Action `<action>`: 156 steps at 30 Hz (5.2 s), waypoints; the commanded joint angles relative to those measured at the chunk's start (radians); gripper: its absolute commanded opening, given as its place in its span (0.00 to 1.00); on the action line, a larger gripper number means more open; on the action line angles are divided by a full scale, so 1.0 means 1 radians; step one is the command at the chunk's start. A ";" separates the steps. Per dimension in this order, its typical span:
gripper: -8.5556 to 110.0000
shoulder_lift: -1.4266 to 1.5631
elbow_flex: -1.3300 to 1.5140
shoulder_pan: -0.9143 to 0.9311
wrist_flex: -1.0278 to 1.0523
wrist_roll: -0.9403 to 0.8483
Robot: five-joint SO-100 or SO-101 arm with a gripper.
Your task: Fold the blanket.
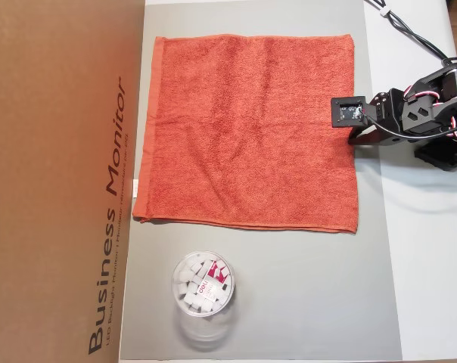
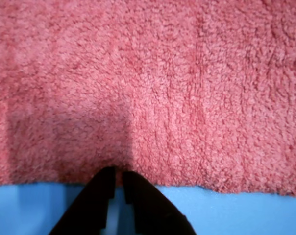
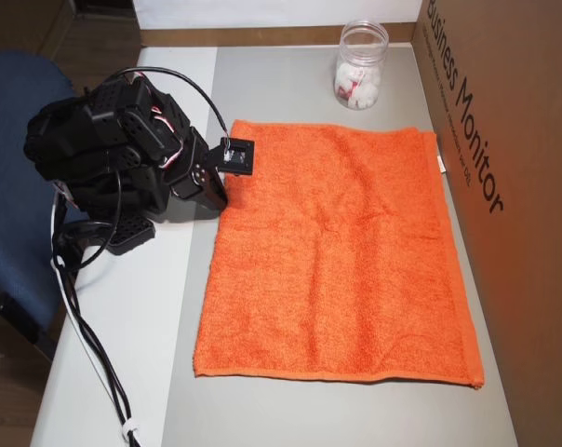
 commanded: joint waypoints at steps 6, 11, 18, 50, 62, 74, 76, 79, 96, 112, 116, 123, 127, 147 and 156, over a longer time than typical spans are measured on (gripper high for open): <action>0.07 0.005 0.006 -0.009 0.003 0.002; 0.07 0.000 0.006 -0.009 0.002 0.002; 0.07 -0.009 -0.028 -0.005 0.009 0.002; 0.07 -0.485 -0.604 0.008 0.025 0.018; 0.07 -0.630 -0.900 0.026 0.296 0.287; 0.07 -0.672 -1.058 0.270 0.331 0.336; 0.07 -0.672 -1.074 0.314 0.331 0.336; 0.07 -0.672 -1.097 0.371 0.331 0.336; 0.07 -0.673 -1.177 0.661 0.331 0.459; 0.11 -0.899 -1.261 0.876 0.330 0.506; 0.15 -0.937 -1.264 0.913 0.322 0.506; 0.19 -0.996 -1.246 0.974 0.314 0.506; 0.19 -1.058 -1.229 0.988 0.314 0.506; 0.19 -1.368 -1.226 1.003 -0.009 0.488; 0.19 -1.479 -1.117 1.072 -0.189 0.359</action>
